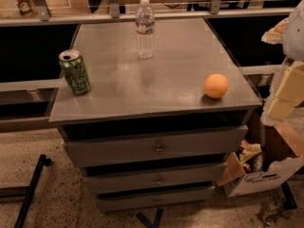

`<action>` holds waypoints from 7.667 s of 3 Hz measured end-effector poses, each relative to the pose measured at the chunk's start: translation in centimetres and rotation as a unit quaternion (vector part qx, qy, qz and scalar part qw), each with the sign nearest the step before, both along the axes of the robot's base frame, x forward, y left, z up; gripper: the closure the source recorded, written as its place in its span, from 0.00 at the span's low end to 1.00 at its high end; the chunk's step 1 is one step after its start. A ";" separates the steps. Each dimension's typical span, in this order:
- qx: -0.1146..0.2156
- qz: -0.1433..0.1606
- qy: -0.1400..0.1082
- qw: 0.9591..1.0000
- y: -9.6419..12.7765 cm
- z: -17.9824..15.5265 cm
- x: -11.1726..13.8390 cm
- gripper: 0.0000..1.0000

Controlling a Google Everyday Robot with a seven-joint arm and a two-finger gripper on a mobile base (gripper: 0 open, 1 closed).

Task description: Move orange near green can

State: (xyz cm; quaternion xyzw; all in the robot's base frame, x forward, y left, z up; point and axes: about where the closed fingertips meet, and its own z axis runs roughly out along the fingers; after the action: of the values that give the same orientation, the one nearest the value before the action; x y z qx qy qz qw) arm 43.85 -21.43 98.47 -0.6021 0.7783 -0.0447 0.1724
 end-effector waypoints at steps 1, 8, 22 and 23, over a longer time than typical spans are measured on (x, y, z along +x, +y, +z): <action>0.000 0.000 0.000 1.000 0.0 0.0 0.0 0.00; 0.140 -0.012 -0.006 0.990 2.3 -12.8 14.5 0.00; 0.181 0.304 0.035 0.935 36.3 -12.0 17.9 0.59; 0.191 0.300 0.037 0.934 36.5 -12.7 18.4 0.36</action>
Offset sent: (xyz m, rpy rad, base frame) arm 0.0591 0.0021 -0.0204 0.0125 -0.0245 0.0002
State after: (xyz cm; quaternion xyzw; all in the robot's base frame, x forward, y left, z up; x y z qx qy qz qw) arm 62.29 15.04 85.82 -0.7643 0.5614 0.1811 0.2606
